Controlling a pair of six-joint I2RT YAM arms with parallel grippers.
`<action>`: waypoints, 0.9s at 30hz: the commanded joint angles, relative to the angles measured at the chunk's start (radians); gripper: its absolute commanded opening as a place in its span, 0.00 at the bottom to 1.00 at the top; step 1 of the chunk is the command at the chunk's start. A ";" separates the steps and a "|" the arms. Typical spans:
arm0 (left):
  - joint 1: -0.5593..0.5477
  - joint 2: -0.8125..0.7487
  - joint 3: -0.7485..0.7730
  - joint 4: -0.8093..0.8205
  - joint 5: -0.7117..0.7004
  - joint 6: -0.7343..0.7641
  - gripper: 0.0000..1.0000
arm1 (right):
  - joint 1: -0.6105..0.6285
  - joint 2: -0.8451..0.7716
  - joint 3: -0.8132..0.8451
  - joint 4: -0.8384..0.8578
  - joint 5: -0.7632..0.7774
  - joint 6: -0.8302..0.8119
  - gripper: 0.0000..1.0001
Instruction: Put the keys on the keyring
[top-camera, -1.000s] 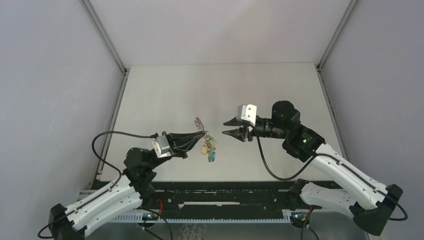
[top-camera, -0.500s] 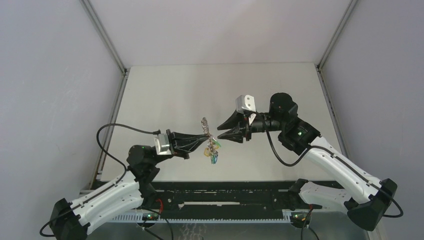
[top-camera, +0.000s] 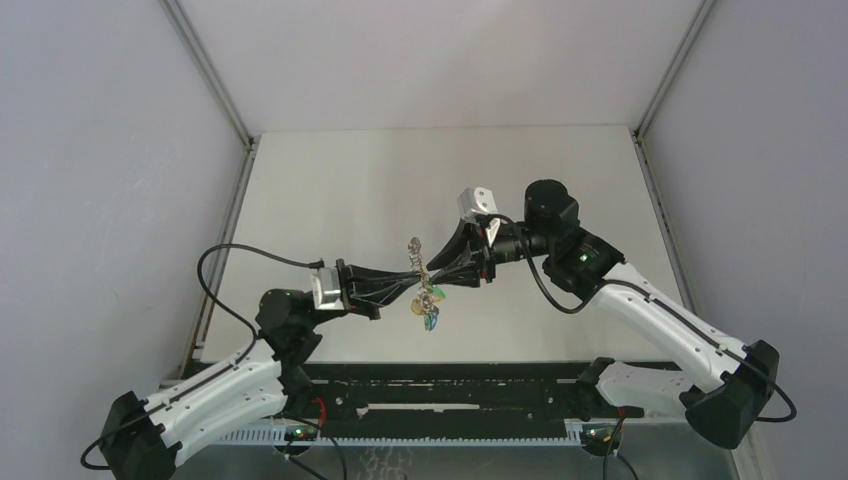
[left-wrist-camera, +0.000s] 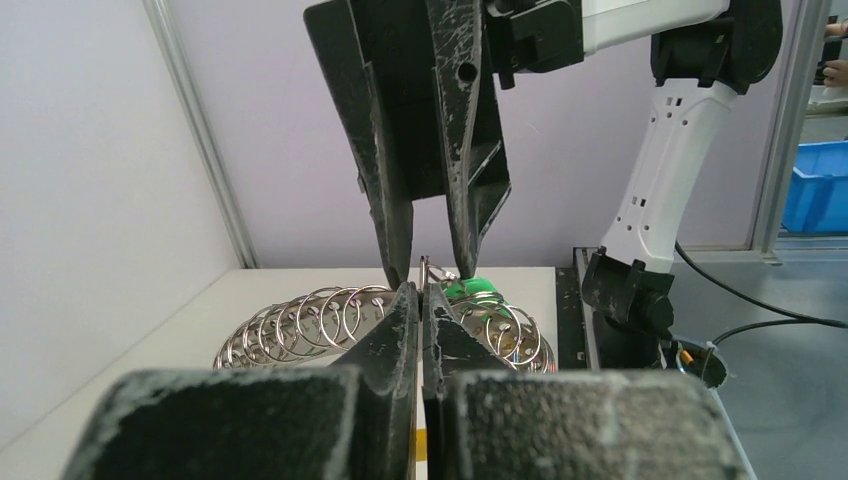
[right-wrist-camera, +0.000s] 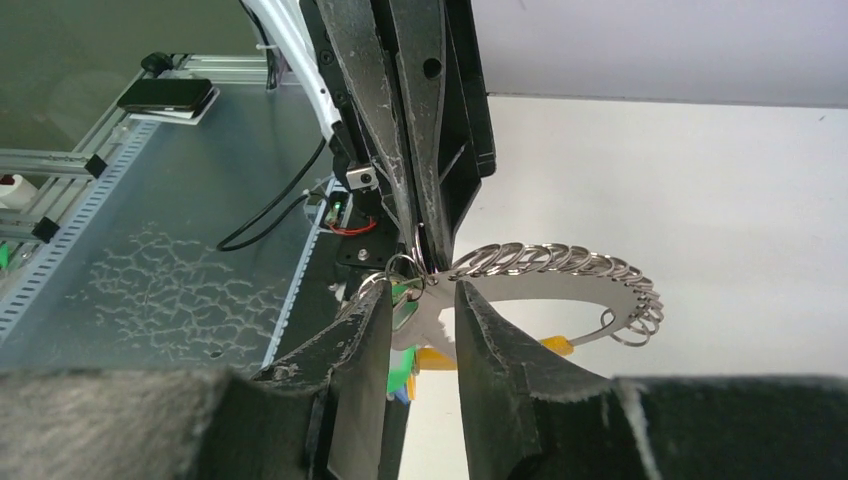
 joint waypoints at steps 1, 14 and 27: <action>0.005 -0.003 0.038 0.103 0.012 -0.014 0.00 | -0.005 0.010 0.051 0.024 -0.034 0.013 0.29; 0.005 0.028 0.031 0.167 0.024 -0.006 0.00 | -0.006 0.016 0.066 0.008 -0.039 0.003 0.26; 0.005 0.004 0.012 0.213 -0.006 0.031 0.00 | -0.006 0.026 0.103 -0.103 0.024 0.024 0.00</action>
